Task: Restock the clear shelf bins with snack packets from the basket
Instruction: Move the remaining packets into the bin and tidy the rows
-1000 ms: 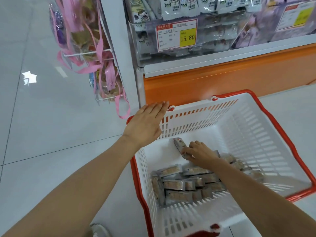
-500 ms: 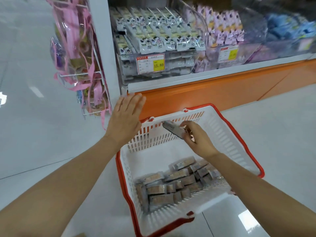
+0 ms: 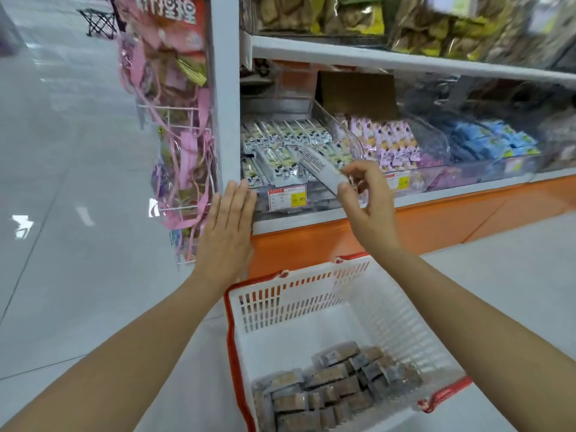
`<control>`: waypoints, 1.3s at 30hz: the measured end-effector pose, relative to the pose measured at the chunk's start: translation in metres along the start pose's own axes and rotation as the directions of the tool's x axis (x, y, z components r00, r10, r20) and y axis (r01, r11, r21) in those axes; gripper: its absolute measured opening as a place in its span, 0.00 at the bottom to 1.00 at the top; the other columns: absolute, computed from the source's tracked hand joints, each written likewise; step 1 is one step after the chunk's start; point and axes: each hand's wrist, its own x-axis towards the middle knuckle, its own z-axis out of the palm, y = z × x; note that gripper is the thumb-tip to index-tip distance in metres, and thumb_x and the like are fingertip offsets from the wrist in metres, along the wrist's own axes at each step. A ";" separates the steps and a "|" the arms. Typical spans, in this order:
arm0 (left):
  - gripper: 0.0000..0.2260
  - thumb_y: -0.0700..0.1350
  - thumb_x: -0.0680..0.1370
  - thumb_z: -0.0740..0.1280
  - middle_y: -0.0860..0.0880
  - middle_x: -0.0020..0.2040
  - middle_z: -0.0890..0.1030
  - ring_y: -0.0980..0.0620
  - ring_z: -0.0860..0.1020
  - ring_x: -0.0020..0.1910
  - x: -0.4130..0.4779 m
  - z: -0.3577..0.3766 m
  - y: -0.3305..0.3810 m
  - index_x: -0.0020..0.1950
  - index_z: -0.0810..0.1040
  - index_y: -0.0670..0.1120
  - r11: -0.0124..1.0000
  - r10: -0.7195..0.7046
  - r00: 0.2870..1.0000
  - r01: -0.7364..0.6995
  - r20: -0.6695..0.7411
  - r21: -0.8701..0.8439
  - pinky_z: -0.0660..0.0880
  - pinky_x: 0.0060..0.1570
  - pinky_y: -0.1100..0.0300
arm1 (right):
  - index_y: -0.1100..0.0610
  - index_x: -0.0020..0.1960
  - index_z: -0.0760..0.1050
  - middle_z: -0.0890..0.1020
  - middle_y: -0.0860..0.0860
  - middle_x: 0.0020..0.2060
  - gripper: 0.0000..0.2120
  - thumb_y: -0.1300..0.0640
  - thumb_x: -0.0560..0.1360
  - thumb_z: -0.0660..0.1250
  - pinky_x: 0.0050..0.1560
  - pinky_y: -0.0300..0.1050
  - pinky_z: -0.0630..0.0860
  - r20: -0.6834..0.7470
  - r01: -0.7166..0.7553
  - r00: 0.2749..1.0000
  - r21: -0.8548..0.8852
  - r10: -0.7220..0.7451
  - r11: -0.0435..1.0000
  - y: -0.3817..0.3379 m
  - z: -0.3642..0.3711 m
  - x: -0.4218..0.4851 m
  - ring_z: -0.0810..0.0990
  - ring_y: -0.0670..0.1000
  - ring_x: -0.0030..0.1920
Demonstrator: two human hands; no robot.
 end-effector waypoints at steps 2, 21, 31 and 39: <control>0.38 0.42 0.76 0.67 0.40 0.80 0.48 0.42 0.46 0.79 0.005 -0.003 -0.004 0.80 0.48 0.38 0.999 -0.035 0.998 0.035 0.049 0.013 0.47 0.77 0.45 | 0.56 0.55 0.74 0.74 0.44 0.47 0.06 0.59 0.78 0.63 0.47 0.44 0.72 0.016 0.043 0.999 -0.047 -0.042 0.998 -0.012 0.019 0.015 0.73 0.45 0.48; 0.40 0.44 0.73 0.64 0.41 0.80 0.46 0.43 0.45 0.79 0.006 0.000 -0.018 0.80 0.47 0.38 0.996 0.037 0.995 -0.045 0.097 0.080 0.46 0.77 0.43 | 0.51 0.55 0.82 0.73 0.50 0.44 0.10 0.52 0.78 0.64 0.54 0.52 0.68 0.157 0.078 0.987 -0.251 -0.039 0.965 -0.015 0.118 0.041 0.71 0.52 0.49; 0.27 0.40 0.73 0.56 0.44 0.67 0.66 0.43 0.65 0.67 -0.008 0.008 0.009 0.73 0.65 0.41 0.937 0.329 0.941 -0.336 -0.078 -0.097 0.61 0.72 0.46 | 0.57 0.55 0.79 0.78 0.50 0.46 0.10 0.58 0.79 0.60 0.50 0.54 0.74 0.118 0.098 0.989 -0.101 -0.085 0.990 0.021 0.063 -0.010 0.76 0.48 0.49; 0.30 0.46 0.80 0.61 0.45 0.80 0.53 0.46 0.52 0.79 -0.016 0.043 0.053 0.80 0.54 0.46 0.910 0.414 0.771 -0.363 0.485 -0.200 0.45 0.76 0.50 | 0.55 0.57 0.79 0.78 0.50 0.44 0.11 0.61 0.76 0.63 0.45 0.52 0.75 0.327 -0.157 0.914 -0.261 0.240 0.952 0.110 0.028 -0.111 0.77 0.51 0.43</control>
